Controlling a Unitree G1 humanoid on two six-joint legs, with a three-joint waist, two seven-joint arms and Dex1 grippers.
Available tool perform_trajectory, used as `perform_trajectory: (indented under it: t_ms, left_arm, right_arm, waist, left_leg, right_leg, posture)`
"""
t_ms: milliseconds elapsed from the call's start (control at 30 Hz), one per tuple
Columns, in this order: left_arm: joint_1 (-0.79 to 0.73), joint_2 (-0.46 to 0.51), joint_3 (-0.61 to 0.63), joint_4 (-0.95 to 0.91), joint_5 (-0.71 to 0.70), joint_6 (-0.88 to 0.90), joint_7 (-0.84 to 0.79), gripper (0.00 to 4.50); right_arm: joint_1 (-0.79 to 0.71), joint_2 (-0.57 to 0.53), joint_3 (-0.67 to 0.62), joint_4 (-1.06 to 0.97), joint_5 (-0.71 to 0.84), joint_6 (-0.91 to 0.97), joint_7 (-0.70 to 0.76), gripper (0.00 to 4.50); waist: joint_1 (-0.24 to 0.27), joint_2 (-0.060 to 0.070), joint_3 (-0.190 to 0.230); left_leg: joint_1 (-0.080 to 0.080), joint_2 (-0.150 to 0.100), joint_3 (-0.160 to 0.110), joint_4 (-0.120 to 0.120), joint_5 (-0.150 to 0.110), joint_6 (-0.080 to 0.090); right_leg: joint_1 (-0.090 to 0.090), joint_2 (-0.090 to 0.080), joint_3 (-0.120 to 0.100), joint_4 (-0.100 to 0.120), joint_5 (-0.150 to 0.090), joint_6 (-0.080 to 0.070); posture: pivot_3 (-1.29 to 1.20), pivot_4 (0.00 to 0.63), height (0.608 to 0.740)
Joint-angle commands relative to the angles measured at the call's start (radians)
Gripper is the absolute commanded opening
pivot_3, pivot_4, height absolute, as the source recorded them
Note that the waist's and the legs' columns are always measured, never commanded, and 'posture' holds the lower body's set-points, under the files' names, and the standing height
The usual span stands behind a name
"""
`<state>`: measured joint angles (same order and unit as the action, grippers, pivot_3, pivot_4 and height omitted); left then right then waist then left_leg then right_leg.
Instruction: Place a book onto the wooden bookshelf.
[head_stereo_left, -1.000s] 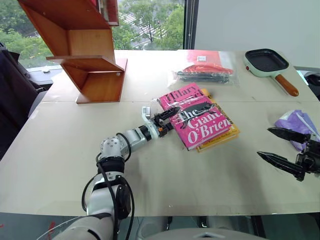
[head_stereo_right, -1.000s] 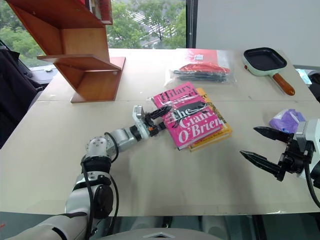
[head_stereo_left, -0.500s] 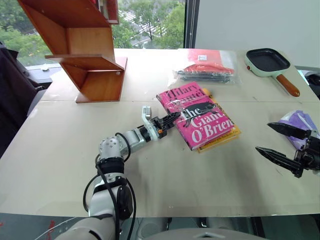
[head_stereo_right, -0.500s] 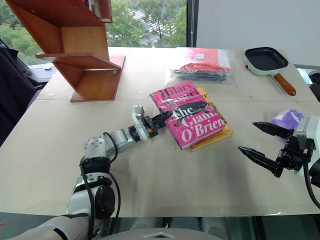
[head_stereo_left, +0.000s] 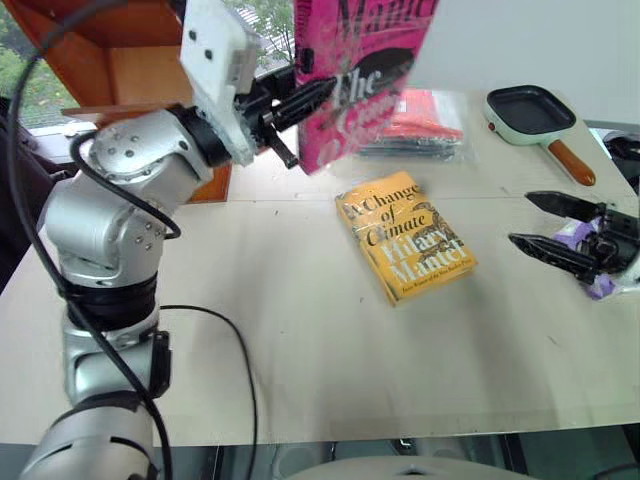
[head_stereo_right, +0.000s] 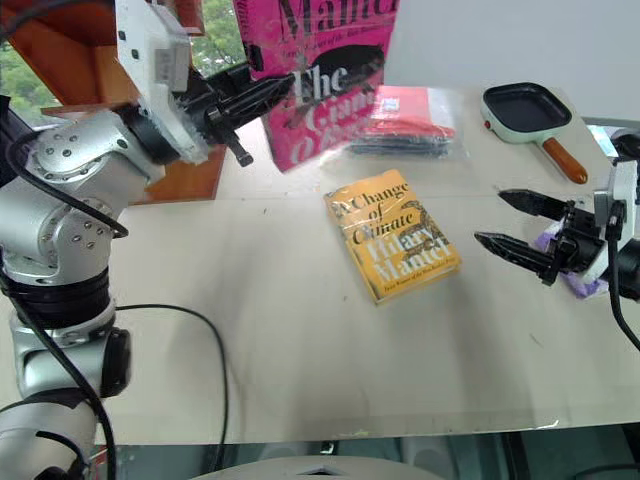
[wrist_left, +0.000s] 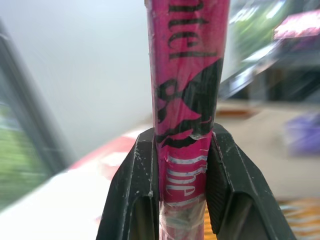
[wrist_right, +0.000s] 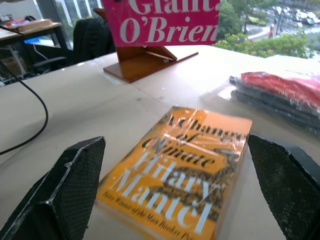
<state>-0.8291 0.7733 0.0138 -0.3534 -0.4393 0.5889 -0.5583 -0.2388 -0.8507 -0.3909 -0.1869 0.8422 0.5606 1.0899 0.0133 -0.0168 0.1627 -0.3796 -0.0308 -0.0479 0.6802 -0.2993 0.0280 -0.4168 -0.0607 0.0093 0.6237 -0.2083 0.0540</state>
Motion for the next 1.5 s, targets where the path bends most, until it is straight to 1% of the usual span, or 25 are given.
perform_trajectory:
  t_ms: [33, 133, 200, 333, 433, 500, 567, 667, 733, 933, 1033, 1200, 1267, 1367, 1500]
  left_arm:
    - [0.035, 0.145, -0.028, -0.095, 0.307, -0.16, 0.057, 0.59]
    - [0.124, 0.365, -0.103, -0.098, 0.608, -0.308, 0.022, 0.59]
    - [0.144, 0.407, -0.096, -0.091, 0.707, -0.331, 0.055, 0.59]
    - [0.138, 0.408, -0.078, -0.071, 0.82, -0.381, 0.077, 0.59]
    - [0.138, 0.411, -0.046, -0.049, 0.841, -0.384, 0.045, 0.59]
    - [0.168, 0.43, -0.016, -0.038, 0.814, -0.334, -0.031, 0.59]
    - [0.211, 0.452, 0.015, -0.009, 0.818, -0.321, -0.07, 0.59]
    - [0.247, 0.473, 0.031, 0.032, 0.841, -0.328, -0.096, 0.59]
    - [0.242, 0.476, 0.034, 0.065, 0.849, -0.347, -0.096, 0.59]
    - [0.199, 0.487, -0.003, 0.184, 0.864, -0.378, -0.146, 0.59]
    - [0.164, 0.47, -0.024, 0.259, 0.884, -0.403, -0.136, 0.59]
    - [0.104, 0.439, -0.068, 0.361, 0.922, -0.429, -0.131, 0.59]
    - [0.072, 0.433, -0.08, 0.393, 0.932, -0.394, -0.164, 0.59]
    - [0.054, 0.456, -0.08, 0.416, 0.946, -0.295, -0.24, 0.59]
    - [0.04, 0.471, -0.086, 0.453, 0.973, -0.275, -0.256, 0.59]
  right_arm:
    - [-0.124, 0.034, 0.033, 0.053, 0.016, -0.027, 0.03, 4.5]
    - [-0.188, 0.069, 0.043, 0.091, 0.032, -0.021, 0.044, 4.5]
    - [-0.215, 0.082, 0.052, 0.109, 0.041, -0.011, 0.051, 4.5]
    - [-0.249, 0.097, 0.076, 0.139, 0.025, -0.021, 0.069, 4.5]
    - [-0.264, 0.102, 0.092, 0.15, 0.013, -0.029, 0.082, 4.5]
    - [-0.274, 0.109, 0.099, 0.153, 0.01, -0.034, 0.083, 4.5]
    - [-0.284, 0.12, 0.099, 0.155, 0.008, -0.043, 0.08, 4.5]
    - [-0.295, 0.139, 0.093, 0.152, 0.013, -0.046, 0.071, 4.5]
    - [-0.301, 0.156, 0.085, 0.144, 0.026, -0.04, 0.058, 4.5]
    - [-0.323, 0.192, 0.084, 0.116, 0.069, -0.014, 0.031, 4.5]
    - [-0.351, 0.234, 0.069, 0.119, 0.116, 0.0, -0.015, 4.5]
    - [-0.353, 0.258, 0.072, 0.122, 0.12, -0.001, -0.031, 4.5]
    - [-0.349, 0.259, 0.074, 0.121, 0.116, -0.003, -0.032, 4.5]
    - [-0.335, 0.257, 0.073, 0.117, 0.107, -0.009, -0.03, 4.5]
    - [-0.32, 0.261, 0.077, 0.113, 0.098, -0.019, -0.03, 4.5]
  waist:
    - [-0.003, 0.0, 0.003]
    - [-0.015, -0.001, 0.005]
    - [-0.012, 0.0, 0.006]
    - [0.007, -0.002, 0.008]
    - [0.004, -0.002, 0.008]
    - [0.0, -0.002, 0.008]
    - [-0.008, -0.001, 0.008]
    - [-0.02, -0.001, 0.009]
    - [-0.023, -0.001, 0.009]
    - [-0.024, -0.002, 0.009]
    - [-0.025, -0.002, 0.009]
    - [-0.022, -0.002, 0.009]
    - [-0.025, -0.002, 0.009]
    - [-0.027, -0.002, 0.009]
    - [-0.031, -0.002, 0.009]
  left_leg:
    - [0.0, 0.0, 0.0, 0.0, 0.0, 0.0]
    - [0.0, 0.001, 0.0, -0.003, 0.0, 0.0]
    - [0.0, 0.0, 0.0, -0.006, 0.0, 0.0]
    - [-0.005, 0.0, -0.001, -0.004, 0.0, 0.001]
    - [-0.006, 0.0, -0.001, -0.004, -0.001, 0.002]
    - [-0.006, 0.0, -0.001, -0.004, -0.001, 0.002]
    - [-0.005, 0.0, 0.0, -0.004, -0.001, 0.002]
    - [-0.004, 0.0, 0.001, -0.004, -0.001, 0.002]
    - [-0.004, 0.001, 0.001, -0.004, -0.001, 0.003]
    - [-0.004, 0.0, 0.0, -0.002, -0.001, 0.002]
    - [-0.004, 0.0, 0.0, -0.002, -0.001, 0.002]
    - [-0.005, 0.0, 0.0, -0.002, -0.001, 0.002]
    - [-0.005, 0.0, 0.0, -0.001, -0.001, 0.002]
    - [-0.005, 0.0, 0.001, -0.001, -0.001, 0.003]
    - [-0.003, 0.0, 0.002, -0.001, -0.001, 0.003]
  right_leg:
    - [0.0, 0.0, 0.0, 0.0, 0.0, 0.0]
    - [-0.001, 0.001, 0.001, -0.001, 0.0, 0.0]
    - [-0.003, 0.001, 0.0, -0.002, 0.0, 0.0]
    - [-0.006, 0.0, -0.005, -0.002, 0.0, 0.0]
    - [-0.006, -0.001, -0.006, -0.001, 0.0, 0.0]
    - [-0.007, -0.001, -0.006, 0.0, 0.0, 0.0]
    - [-0.007, -0.001, -0.006, 0.001, 0.0, 0.0]
    - [-0.007, 0.0, -0.004, 0.002, 0.0, 0.0]
    - [-0.007, 0.001, -0.004, 0.003, 0.0, 0.0]
    - [-0.007, 0.0, -0.005, 0.003, 0.0, 0.001]
    - [-0.007, 0.001, -0.005, 0.003, 0.0, 0.001]
    - [-0.007, 0.0, -0.005, 0.003, 0.0, 0.001]
    - [-0.007, 0.0, -0.005, 0.004, 0.0, 0.001]
    - [-0.007, 0.001, -0.004, 0.005, 0.0, 0.001]
    - [-0.007, 0.002, -0.002, 0.009, 0.0, 0.001]
  posture:
    - [0.0, 0.15, 0.74]
    - [0.0, 0.15, 0.74]
    - [0.0, 0.15, 0.74]
    - [0.0, 0.15, 0.74]
    - [0.0, 0.15, 0.74]
    - [0.0, 0.15, 0.74]
    - [0.0, 0.15, 0.74]
    - [0.0, 0.15, 0.74]
    - [0.0, 0.15, 0.74]
    - [0.0, 0.15, 0.74]
    - [0.0, 0.15, 0.74]
    - [0.0, 0.15, 0.74]
    - [0.0, 0.15, 0.74]
    - [0.0, 0.15, 0.74]
    - [0.0, 0.15, 0.74]
